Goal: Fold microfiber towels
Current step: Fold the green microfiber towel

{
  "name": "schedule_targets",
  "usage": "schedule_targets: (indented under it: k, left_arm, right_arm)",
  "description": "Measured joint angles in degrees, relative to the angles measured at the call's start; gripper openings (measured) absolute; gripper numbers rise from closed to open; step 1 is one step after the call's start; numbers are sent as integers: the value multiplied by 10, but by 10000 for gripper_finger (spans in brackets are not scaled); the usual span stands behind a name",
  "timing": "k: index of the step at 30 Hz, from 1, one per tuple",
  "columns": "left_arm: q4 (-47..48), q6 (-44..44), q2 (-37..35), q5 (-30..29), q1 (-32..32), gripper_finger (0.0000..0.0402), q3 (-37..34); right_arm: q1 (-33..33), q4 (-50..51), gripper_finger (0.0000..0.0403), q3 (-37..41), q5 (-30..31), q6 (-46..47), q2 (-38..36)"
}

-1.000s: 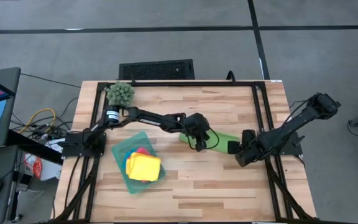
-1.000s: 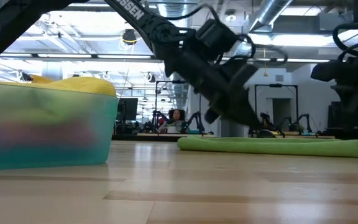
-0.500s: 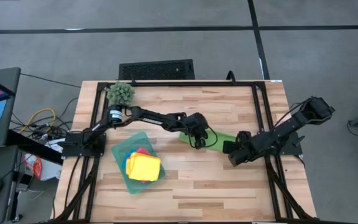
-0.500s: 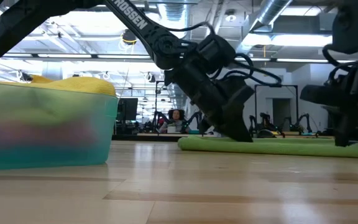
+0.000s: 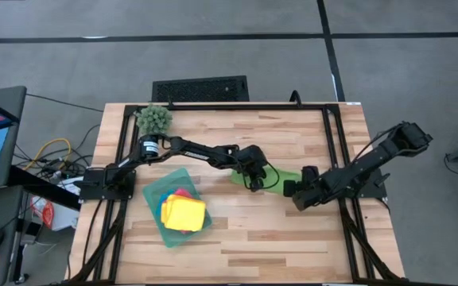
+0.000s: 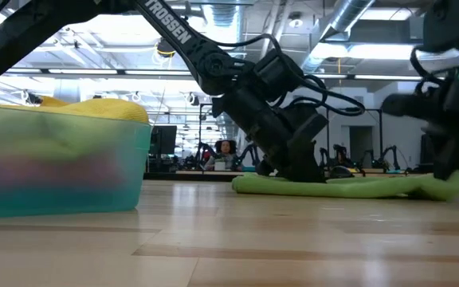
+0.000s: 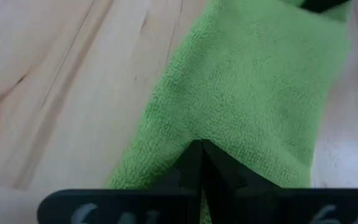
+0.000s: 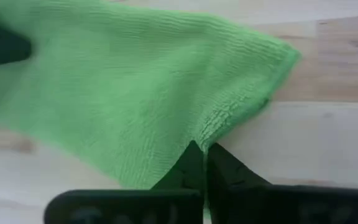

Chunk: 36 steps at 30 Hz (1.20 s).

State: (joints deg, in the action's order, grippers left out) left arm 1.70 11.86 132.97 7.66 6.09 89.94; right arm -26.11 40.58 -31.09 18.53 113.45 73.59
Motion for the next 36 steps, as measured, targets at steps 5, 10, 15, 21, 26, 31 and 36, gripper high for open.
schedule_targets:
  k: [5,10,15,21,26,31,36]
  left_arm:
    - [0,10,1,7,0,0,0]
    - [2,12,2,9,0,0,3]
    - [54,14,5,42,-1,0,41]
    - [241,-39,-5,37,3,0,134]
    - [428,-70,-10,35,11,0,212]
    - [590,-105,-53,2,14,0,219]
    - [513,-92,-97,-21,17,0,114]
  right_arm:
    - [2,2,27,-36,46,-47,-29]
    - [30,-2,12,-77,71,-132,-31]
    - [71,-83,23,-92,68,-248,-5]
    - [102,-108,24,-115,60,-322,18]
    - [105,-116,22,-121,57,-350,18]
    - [97,-117,26,-121,56,-351,17]
    - [91,-125,23,-121,56,-355,17]
